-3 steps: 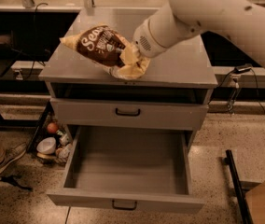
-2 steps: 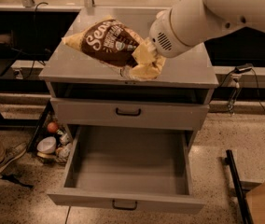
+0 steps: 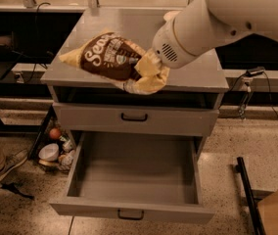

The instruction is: Place brown chip bag into middle drawer

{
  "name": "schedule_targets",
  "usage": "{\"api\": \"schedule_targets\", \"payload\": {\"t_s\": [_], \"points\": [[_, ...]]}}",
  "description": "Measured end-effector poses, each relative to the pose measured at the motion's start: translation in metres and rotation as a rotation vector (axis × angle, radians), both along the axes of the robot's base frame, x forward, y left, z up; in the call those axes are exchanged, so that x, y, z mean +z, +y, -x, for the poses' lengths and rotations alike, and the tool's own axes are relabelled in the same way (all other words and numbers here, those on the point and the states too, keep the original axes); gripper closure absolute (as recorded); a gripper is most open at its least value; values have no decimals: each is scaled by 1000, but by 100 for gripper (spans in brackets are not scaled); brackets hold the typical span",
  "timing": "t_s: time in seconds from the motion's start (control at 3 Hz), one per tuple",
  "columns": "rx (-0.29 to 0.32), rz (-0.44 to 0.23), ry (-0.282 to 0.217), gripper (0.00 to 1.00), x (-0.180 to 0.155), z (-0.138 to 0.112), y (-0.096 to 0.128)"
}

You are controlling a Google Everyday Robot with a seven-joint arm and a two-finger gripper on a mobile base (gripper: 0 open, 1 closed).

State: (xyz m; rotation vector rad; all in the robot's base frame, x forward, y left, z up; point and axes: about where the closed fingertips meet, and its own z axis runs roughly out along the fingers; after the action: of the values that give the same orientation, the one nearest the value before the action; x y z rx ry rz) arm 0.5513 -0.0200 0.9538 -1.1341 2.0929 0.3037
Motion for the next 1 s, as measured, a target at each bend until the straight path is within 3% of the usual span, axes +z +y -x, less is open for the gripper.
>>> {"api": "schedule_targets", "payload": {"t_s": [0.33, 0.67, 1.0], "points": [[105, 49, 113, 100, -47, 44, 7], [143, 117, 262, 100, -115, 89, 2], [149, 136, 299, 100, -134, 100, -1]]}}
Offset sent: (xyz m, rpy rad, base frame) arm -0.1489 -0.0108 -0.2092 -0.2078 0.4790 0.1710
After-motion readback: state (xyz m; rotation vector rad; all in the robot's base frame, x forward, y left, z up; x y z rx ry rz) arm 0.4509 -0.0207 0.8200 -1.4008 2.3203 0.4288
